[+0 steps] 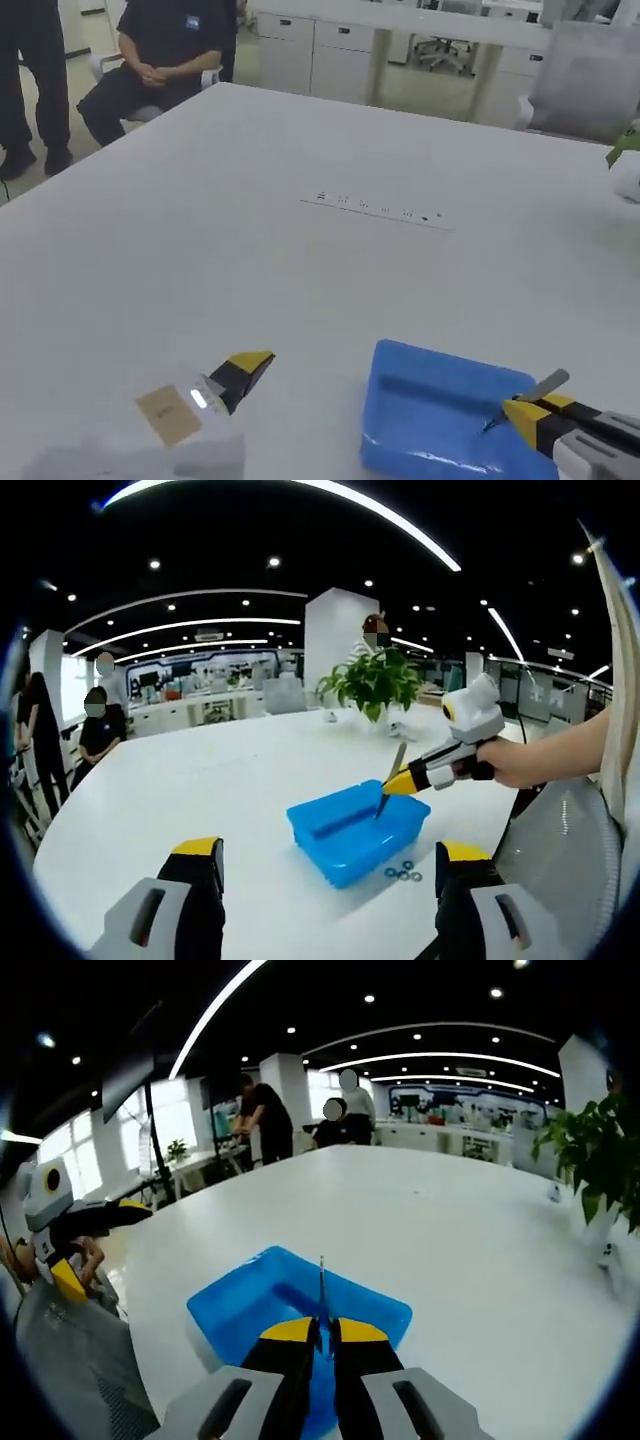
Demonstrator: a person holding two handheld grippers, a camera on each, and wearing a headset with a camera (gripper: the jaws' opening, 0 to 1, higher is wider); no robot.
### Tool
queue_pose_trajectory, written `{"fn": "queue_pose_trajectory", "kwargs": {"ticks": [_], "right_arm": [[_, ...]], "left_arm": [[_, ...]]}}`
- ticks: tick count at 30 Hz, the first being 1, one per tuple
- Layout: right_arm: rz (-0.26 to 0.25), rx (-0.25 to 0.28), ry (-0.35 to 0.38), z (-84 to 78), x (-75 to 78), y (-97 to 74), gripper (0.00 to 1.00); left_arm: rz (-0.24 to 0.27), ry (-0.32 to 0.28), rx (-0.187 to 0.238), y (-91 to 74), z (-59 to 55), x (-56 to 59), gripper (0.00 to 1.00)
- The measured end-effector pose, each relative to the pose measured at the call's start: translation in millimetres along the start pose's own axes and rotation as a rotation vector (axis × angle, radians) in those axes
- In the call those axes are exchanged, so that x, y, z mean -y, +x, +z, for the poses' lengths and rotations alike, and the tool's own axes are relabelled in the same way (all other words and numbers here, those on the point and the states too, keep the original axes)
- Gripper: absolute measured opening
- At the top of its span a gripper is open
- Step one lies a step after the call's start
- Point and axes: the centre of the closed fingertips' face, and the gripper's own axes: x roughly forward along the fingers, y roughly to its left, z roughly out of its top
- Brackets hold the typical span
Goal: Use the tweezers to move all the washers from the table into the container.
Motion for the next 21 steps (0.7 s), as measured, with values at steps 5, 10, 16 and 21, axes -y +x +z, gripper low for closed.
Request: {"fn": "queue_pose_trajectory", "kwargs": {"ticks": [5, 10, 16, 21], "right_arm": [[-0.007, -0.005, 0.014, 0.7, -1.1, -0.6, 0.03], [-0.003, -0.008, 0.01, 0.9, -2.1, -1.7, 0.02], [0.026, -0.086, -0.024, -6.4, -6.0, -3.1, 0.01], [0.123, -0.233, -0.182, -1.3, -19.2, -19.7, 0.01]], "left_arm": [[0.012, -0.013, 0.015, -1.0, 2.3, -2.4, 0.86], [0.015, -0.039, 0.021, -1.7, 2.3, -4.2, 0.85], [0.013, -0.037, 0.008, -1.7, -0.7, -3.3, 0.84], [-0.011, -0.018, -0.032, 0.3, -7.1, 1.2, 0.83]]}}
